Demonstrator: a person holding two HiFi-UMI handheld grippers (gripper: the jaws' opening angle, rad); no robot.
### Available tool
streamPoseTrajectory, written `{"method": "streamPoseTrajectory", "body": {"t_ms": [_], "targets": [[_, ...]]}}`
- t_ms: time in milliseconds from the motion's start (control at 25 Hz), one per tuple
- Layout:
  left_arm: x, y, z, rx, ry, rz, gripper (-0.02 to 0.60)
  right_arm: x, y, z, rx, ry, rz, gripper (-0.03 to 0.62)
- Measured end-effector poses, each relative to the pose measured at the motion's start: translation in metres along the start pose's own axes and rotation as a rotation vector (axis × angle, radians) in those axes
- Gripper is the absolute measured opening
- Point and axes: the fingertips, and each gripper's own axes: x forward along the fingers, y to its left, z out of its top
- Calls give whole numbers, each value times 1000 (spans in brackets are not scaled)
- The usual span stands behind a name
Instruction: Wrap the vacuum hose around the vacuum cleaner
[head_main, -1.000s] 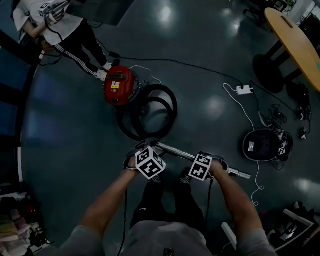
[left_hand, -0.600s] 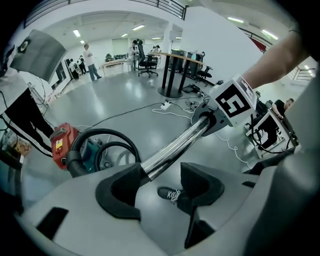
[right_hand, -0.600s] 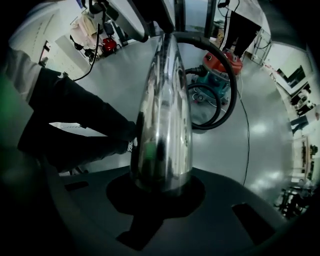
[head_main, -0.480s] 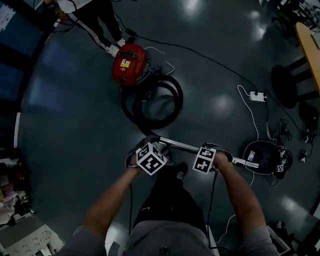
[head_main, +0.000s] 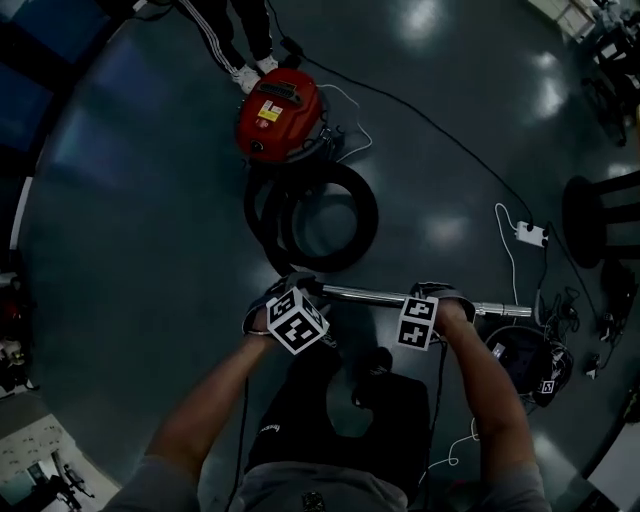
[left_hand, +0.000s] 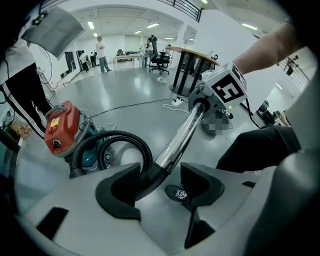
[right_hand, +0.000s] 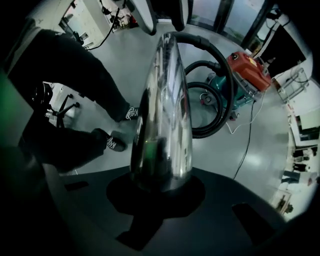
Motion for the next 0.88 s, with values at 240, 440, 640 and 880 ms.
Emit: {"method": "streamPoseTrajectory", "body": {"t_ms": [240,440,640,880], "targets": [[72,21,-20,8,-5,5,259,75,-40,-12,-132,-13,-25,49],[141,26,-43,96,2,23,259,151,-65,-5,-262,-58,-79,49],[199,19,-66,60,-9,-30,259,223,-77,0,-370,-128,-97,49],[254,35,-97,-172,-70,-107,259,292,-96,19,-447,-171,-132,49]]}}
